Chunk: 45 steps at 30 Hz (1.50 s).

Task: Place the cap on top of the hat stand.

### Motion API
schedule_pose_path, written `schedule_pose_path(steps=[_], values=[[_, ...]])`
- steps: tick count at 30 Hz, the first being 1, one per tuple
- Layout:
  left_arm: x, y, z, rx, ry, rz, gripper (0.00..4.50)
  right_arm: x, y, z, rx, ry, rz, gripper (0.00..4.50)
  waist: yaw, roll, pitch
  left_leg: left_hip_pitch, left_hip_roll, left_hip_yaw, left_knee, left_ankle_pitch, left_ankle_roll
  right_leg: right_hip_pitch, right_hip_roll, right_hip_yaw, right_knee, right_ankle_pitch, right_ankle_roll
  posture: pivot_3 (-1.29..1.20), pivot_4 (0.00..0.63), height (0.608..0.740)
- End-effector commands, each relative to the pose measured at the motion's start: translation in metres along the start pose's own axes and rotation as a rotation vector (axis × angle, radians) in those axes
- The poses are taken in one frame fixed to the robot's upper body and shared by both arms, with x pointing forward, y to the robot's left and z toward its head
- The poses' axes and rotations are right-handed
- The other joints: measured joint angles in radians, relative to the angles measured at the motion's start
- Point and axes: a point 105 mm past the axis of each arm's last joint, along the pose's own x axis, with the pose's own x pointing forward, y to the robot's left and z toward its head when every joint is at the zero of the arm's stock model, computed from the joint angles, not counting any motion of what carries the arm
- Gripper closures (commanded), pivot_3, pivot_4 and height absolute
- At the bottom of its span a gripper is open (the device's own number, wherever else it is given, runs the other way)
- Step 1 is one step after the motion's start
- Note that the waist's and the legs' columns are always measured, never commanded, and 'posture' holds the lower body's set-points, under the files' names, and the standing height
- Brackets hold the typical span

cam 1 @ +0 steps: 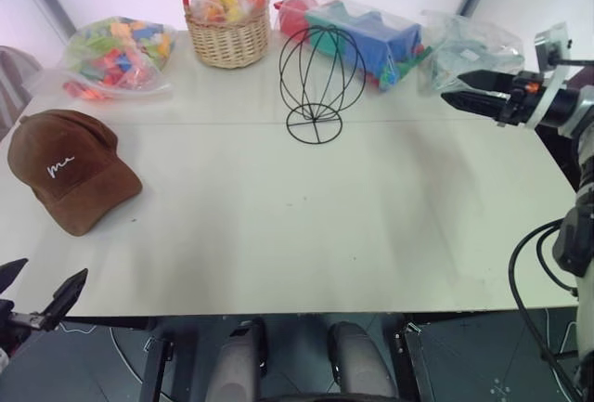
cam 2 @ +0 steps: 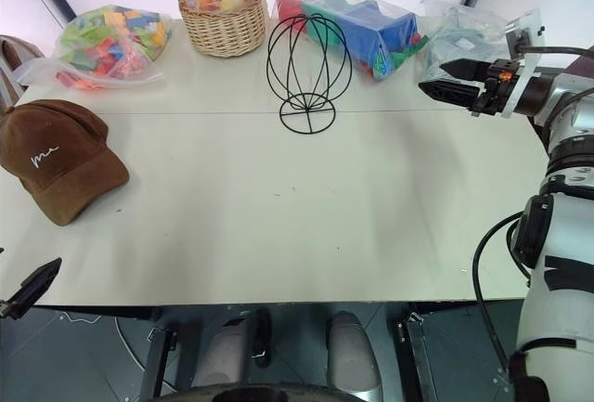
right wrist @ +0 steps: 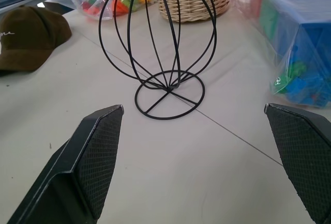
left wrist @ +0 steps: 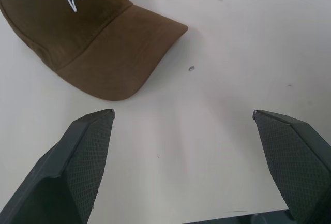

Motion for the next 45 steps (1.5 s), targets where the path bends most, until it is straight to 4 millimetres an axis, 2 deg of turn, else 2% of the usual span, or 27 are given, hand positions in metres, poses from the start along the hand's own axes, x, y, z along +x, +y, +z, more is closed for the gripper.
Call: schedule_pose_path(steps=[1, 8, 16, 34, 37, 39, 40, 43, 45], values=[[-0.001, -0.003, 0.007, 0.011, -0.023, -0.007, 0.00, -0.006, -0.001, 0.011, -0.032, -0.037, -0.012, 0.02, 0.000, 0.000, 0.000, 0.000, 0.000, 0.000, 0.000, 0.000, 0.000, 0.000, 0.000, 0.000, 0.000, 0.000, 0.000, 0.00, 0.150, 0.740], [0.000, -0.002, 0.008, 0.020, -0.016, -0.001, 0.00, -0.004, -0.001, 0.012, -0.032, -0.039, -0.009, 0.02, 0.000, 0.000, 0.000, 0.000, 0.000, 0.000, 0.000, 0.000, 0.000, 0.000, 0.000, 0.000, 0.000, 0.000, 0.000, 0.00, 0.150, 0.740], [0.001, 0.001, 0.011, 0.035, -0.031, 0.016, 0.00, 0.010, 0.004, 0.015, -0.040, -0.047, 0.017, 0.02, 0.000, 0.000, 0.000, 0.000, 0.000, 0.000, 0.000, 0.000, 0.000, 0.000, 0.000, 0.000, 0.001, 0.000, 0.000, 0.00, 0.150, 0.740], [0.006, 0.015, 0.017, 0.113, -0.037, 0.073, 0.00, 0.011, 0.006, 0.016, -0.050, -0.049, 0.031, 0.02, 0.000, 0.000, 0.000, 0.000, 0.000, 0.000, 0.000, 0.000, 0.001, 0.000, 0.001, 0.000, 0.001, 0.000, 0.000, 0.00, 0.150, 0.740], [0.002, 0.029, 0.018, 0.211, -0.019, 0.135, 0.00, 0.016, 0.027, 0.024, -0.038, -0.045, 0.190, 0.02, 0.000, 0.000, 0.000, 0.000, 0.000, 0.000, 0.000, 0.000, 0.001, 0.000, 0.001, 0.000, 0.001, 0.000, 0.000, 0.00, 0.150, 0.740], [-0.001, 0.043, 0.010, 0.334, 0.044, 0.182, 0.00, 0.019, 0.044, 0.031, -0.062, -0.037, 0.287, 0.02, -0.001, 0.000, 0.000, 0.000, 0.000, 0.001, 0.000, 0.001, 0.001, -0.001, 0.001, 0.000, 0.002, 0.000, 0.000, 0.00, 0.150, 0.740], [-0.003, 0.051, 0.005, 0.422, 0.085, 0.206, 0.00, 0.019, 0.058, 0.041, -0.075, -0.057, 0.348, 0.02, -0.001, 0.000, 0.000, 0.000, 0.001, 0.001, 0.000, 0.001, 0.001, -0.001, 0.001, 0.000, 0.002, 0.000, 0.000, 0.00, 0.150, 0.740], [-0.007, 0.060, -0.001, 0.564, 0.121, 0.226, 0.00, 0.017, 0.088, 0.060, -0.096, -0.104, 0.456, 0.02, 0.001, 0.000, 0.000, 0.000, 0.001, 0.001, -0.003, 0.000, 0.001, -0.003, 0.001, 0.000, 0.002, 0.000, 0.000, 0.00, 0.150, 0.740], [-0.007, 0.063, -0.004, 0.687, 0.138, 0.215, 0.00, 0.016, 0.102, 0.065, -0.104, -0.109, 0.493, 0.02, 0.003, -0.001, -0.001, 0.000, 0.003, 0.001, -0.005, 0.000, 0.000, -0.007, 0.000, 0.000, 0.002, 0.000, 0.000, 0.00, 0.150, 0.740]])
